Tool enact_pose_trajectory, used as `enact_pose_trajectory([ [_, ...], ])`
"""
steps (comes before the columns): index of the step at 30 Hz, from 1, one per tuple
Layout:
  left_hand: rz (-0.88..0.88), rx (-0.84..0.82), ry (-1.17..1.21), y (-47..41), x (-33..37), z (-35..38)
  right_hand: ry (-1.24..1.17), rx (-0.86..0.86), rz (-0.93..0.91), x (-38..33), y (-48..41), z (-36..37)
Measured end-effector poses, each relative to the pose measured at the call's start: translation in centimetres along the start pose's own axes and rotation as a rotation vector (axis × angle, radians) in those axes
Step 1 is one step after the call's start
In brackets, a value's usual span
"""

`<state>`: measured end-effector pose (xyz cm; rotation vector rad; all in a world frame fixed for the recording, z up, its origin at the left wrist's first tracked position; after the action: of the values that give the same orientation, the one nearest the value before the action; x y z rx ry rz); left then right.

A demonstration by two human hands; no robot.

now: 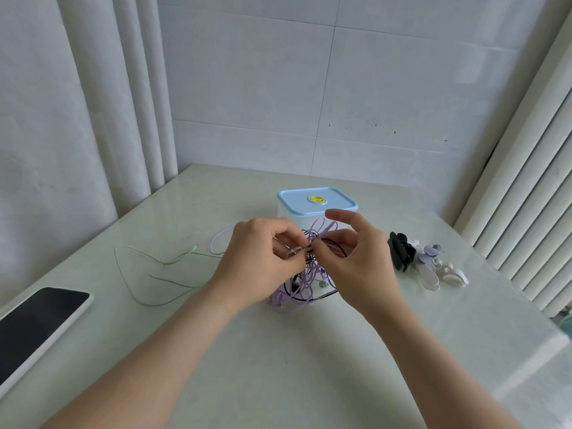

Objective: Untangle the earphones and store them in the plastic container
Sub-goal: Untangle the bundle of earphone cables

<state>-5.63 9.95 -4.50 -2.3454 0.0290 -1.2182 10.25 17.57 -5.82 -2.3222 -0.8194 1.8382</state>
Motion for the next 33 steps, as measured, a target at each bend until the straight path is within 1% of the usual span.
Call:
enact_pose_trajectory([
  [4,0.014,0.041,-0.023,-0.1,0.0,-0.4,0.03,-0.014,-0.018,-0.2,0.1,0.4],
  [11,-0.011,0.048,0.012,0.0,-0.2,-0.3,-0.002,-0.031,0.144,1.4,0.2,0.4],
  [13,-0.016,0.047,0.023,0.0,-0.1,-0.1,-0.021,-0.003,0.156,1.4,0.4,0.3],
  [18,-0.076,0.045,0.083,0.0,0.1,0.2,-0.137,0.147,0.19,1.3,0.8,-0.2],
  [21,-0.101,0.047,0.138,0.1,-0.3,0.3,-0.244,0.181,0.222,1.6,1.1,-0.2],
  [24,-0.105,0.046,0.139,0.3,-0.4,0.6,-0.28,0.199,0.244,2.0,1.3,-0.3],
  [29,-0.073,0.1,0.076,0.4,0.0,0.5,-0.209,0.155,0.222,1.6,1.2,-0.3],
  [33,-0.091,0.096,0.065,0.5,0.1,0.2,0.089,0.138,0.059,0.0,0.9,-0.1],
])
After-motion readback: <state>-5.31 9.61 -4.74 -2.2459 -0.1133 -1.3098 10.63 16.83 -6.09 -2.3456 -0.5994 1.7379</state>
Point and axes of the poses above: each hand's wrist, its own y-axis away from the middle knuckle, its own z-axis out of the palm, x = y × z, the point moved 10 cm from there along -y, towards the middle knuckle, and after that the axes turned 5 degrees about -x, right-handed, at the moved point
